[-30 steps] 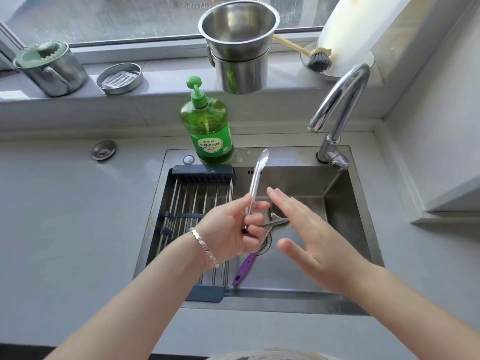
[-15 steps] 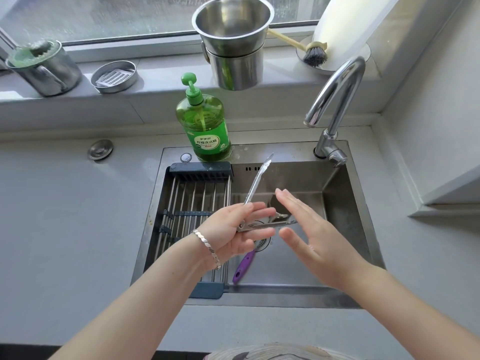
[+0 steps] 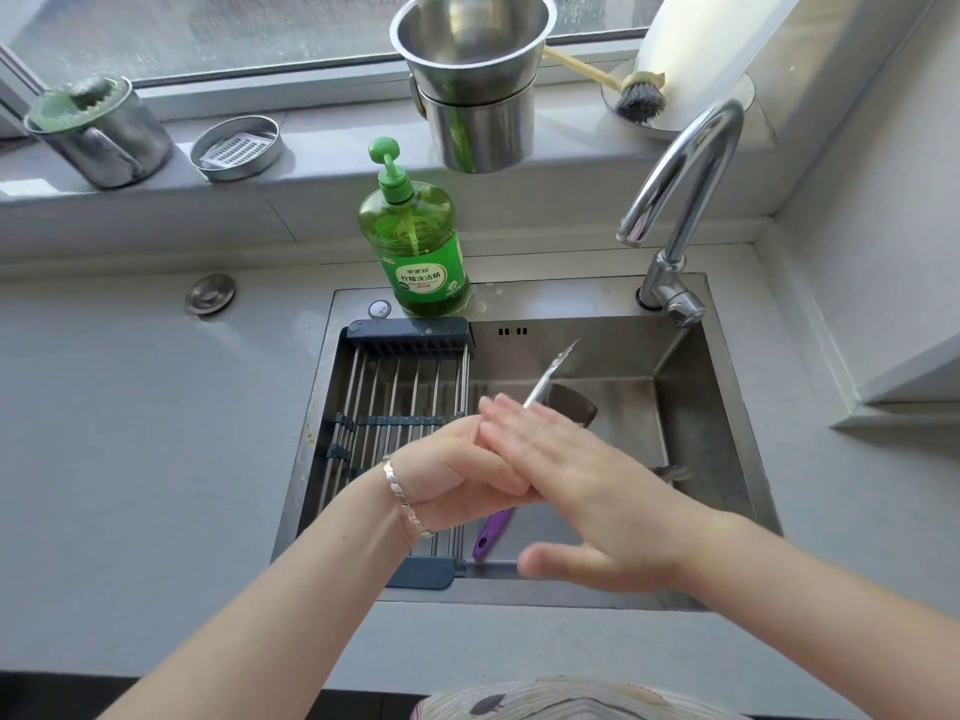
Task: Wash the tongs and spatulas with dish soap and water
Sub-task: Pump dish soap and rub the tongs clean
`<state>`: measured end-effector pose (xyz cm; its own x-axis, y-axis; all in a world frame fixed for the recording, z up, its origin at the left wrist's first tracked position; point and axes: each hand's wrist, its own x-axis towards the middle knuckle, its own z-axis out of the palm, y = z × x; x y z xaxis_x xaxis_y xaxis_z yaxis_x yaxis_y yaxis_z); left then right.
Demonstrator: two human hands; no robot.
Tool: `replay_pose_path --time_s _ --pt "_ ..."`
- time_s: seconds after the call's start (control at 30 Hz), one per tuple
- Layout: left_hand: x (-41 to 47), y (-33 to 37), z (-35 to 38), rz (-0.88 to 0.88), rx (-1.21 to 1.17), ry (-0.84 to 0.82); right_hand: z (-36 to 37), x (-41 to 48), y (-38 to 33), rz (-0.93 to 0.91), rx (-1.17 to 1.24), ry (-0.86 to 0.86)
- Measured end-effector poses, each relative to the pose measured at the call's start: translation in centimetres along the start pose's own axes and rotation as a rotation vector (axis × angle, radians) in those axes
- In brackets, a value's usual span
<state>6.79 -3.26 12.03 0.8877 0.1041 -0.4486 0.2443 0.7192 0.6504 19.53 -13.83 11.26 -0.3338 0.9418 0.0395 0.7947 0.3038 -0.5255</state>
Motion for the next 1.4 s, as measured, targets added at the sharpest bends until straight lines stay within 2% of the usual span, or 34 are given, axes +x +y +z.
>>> replay_pose_path --time_s 0.07,0.2,0.3,0.43,0.57,0.7,0.77,0.83,0.87,0.93,1.03,1.1,1.17,1.2,1.27,1.33,1.4 --pt "-0.2 -0.2 0.0 0.027 -0.036 -0.046 -0.7 -0.3 0.5 -0.024 -0.017 -0.028" --pt "0.2 -0.3 -0.2 0.062 -0.097 -0.084 -1.5 0.1 1.0 0.1 -0.103 0.064" --pt "0.4 -0.3 -0.3 0.042 -0.028 -0.027 -0.7 -0.3 -0.2 0.016 -0.123 0.013" --pt "0.4 -0.3 0.0 0.08 -0.1 -0.075 -1.5 -0.5 0.8 0.099 -0.185 0.066" --pt "0.4 -0.1 -0.2 0.094 -0.11 -0.051 -0.4 -1.0 0.1 0.014 -0.234 0.023" --pt "0.3 0.0 -0.2 0.102 -0.137 -0.084 -1.3 -1.1 1.4 0.132 -0.269 0.11" --pt "0.3 0.2 0.3 0.081 -0.091 -0.067 -1.6 -1.0 1.3 0.11 -0.273 0.152" --pt "0.3 0.4 1.3 0.058 0.065 0.102 -1.4 -0.9 0.8 0.06 -0.285 0.15" --pt "0.3 0.3 1.8 0.074 0.232 0.222 -1.3 -0.8 0.7 0.05 -0.293 0.128" --pt "0.5 0.0 2.2 0.167 0.705 0.399 -1.4 -0.6 1.5 0.073 -0.321 0.086" --pt "0.7 -0.5 1.3 0.268 1.367 0.542 -1.9 -0.8 3.0 0.212 -0.318 0.104" --pt "1.1 -1.4 0.3 0.481 1.651 0.644 -1.3 -1.0 2.6 0.243 -0.305 0.15" --pt "1.5 -2.4 -0.7 0.761 1.759 0.715 0.1 -1.2 1.1 0.208 -0.284 0.167" --pt "1.7 -2.7 -1.1 0.839 1.786 0.752 0.8 -1.3 0.4 0.193 -0.277 0.166" --pt "2.0 -3.0 -1.5 0.902 1.892 0.83 1.2 -1.4 0.5 0.226 -0.287 0.166" --pt "1.9 -2.9 -1.2 0.87 1.999 0.876 0.8 -1.4 1.2 0.331 -0.294 0.217" --pt "1.9 -2.8 -0.8 0.876 2.027 0.906 0.8 -1.2 1.1 0.343 -0.253 0.265"
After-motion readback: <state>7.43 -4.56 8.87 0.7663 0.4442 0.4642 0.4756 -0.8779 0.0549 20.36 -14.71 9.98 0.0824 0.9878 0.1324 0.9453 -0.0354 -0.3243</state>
